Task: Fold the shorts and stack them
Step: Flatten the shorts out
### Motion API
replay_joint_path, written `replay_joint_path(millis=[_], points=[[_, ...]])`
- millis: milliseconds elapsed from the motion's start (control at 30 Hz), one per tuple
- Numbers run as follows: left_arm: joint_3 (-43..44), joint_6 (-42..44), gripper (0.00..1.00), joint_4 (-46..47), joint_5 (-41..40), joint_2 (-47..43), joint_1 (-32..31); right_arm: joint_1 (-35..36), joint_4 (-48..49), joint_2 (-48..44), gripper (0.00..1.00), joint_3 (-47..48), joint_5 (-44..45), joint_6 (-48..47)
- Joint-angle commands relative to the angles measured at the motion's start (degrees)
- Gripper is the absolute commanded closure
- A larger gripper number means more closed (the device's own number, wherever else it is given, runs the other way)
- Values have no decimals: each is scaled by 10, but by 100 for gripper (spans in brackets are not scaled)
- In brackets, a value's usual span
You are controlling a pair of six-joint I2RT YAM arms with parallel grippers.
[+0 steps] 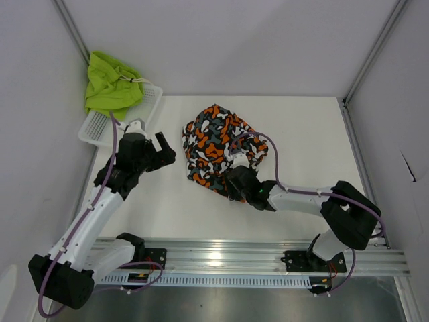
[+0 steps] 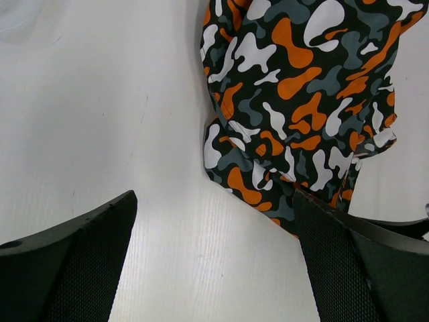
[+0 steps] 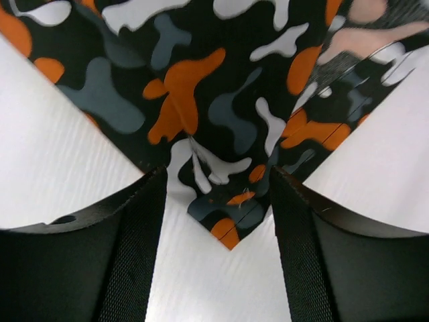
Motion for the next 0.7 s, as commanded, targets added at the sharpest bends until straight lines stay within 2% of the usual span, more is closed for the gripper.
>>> replay_joint_path(millis=[0, 100, 300, 500, 667], points=[[-14, -1, 1, 27, 24, -20, 7, 17, -61, 32, 36, 64, 121, -40], [-39, -15, 1, 39, 20, -41, 8, 25, -84, 52, 45, 82, 144, -68], [-59, -23, 1, 57, 26, -51, 10, 32, -106, 78, 49, 101, 153, -89], [-63, -23, 1, 59, 30, -47, 11, 47, -112, 101, 45, 105, 159, -105], [-70, -24, 1, 59, 29, -51, 12, 52, -102, 121, 51, 113, 152, -124]])
